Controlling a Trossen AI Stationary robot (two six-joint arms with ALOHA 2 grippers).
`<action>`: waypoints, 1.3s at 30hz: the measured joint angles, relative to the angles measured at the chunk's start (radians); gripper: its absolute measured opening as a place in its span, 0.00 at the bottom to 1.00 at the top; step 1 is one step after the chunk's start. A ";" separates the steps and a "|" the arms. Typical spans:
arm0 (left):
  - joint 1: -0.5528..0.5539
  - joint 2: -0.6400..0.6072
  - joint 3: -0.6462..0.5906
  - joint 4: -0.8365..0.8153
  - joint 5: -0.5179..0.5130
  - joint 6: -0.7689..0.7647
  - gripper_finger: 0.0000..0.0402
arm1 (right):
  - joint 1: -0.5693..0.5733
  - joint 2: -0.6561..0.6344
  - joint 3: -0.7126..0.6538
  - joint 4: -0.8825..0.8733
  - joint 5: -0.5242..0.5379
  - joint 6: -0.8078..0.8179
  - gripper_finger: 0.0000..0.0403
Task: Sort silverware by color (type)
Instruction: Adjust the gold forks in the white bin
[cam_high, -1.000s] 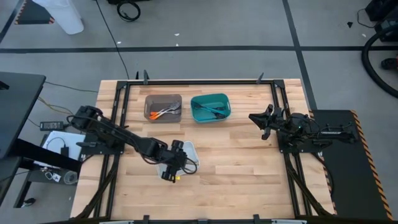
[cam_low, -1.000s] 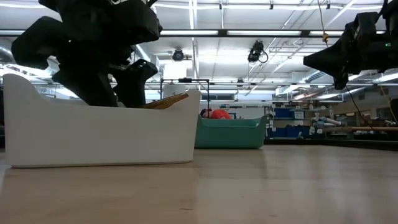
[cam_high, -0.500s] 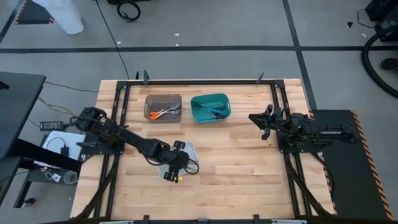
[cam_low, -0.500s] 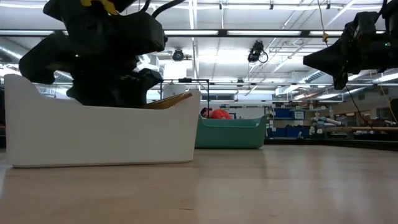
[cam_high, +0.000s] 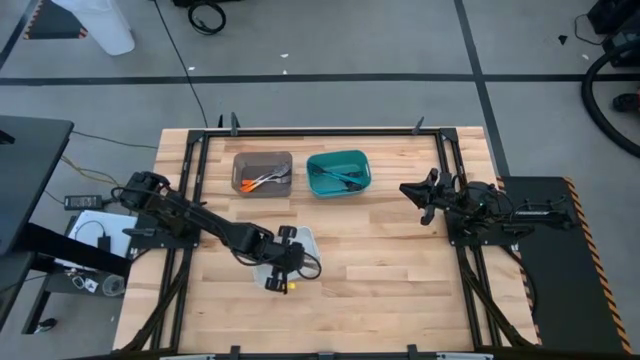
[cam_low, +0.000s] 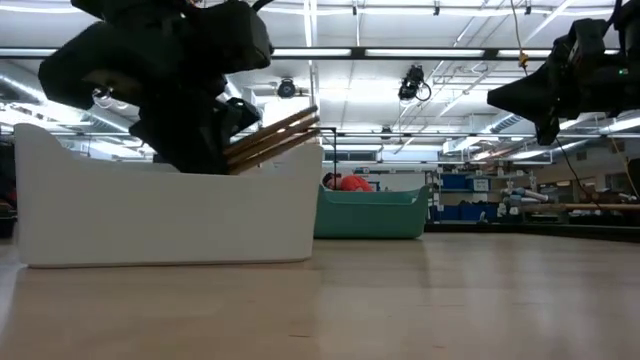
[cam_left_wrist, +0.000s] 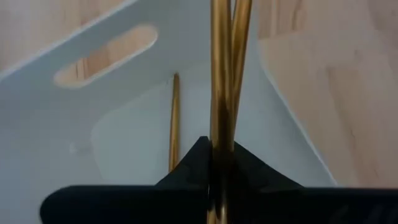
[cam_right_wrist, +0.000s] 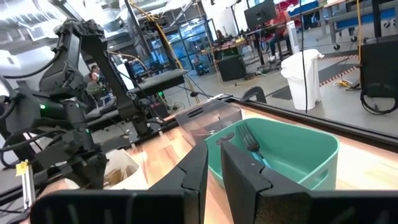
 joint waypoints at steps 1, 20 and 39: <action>0.000 0.000 0.007 -0.021 -0.001 -0.021 0.08 | 0.000 0.000 0.000 0.002 0.000 0.000 0.14; 0.004 -0.012 0.012 -0.094 -0.027 -0.242 0.14 | 0.000 0.000 0.000 0.008 -0.022 0.000 0.14; 0.001 -0.075 0.010 -0.102 -0.039 -0.236 0.51 | 0.000 0.000 -0.001 0.009 -0.037 0.002 0.14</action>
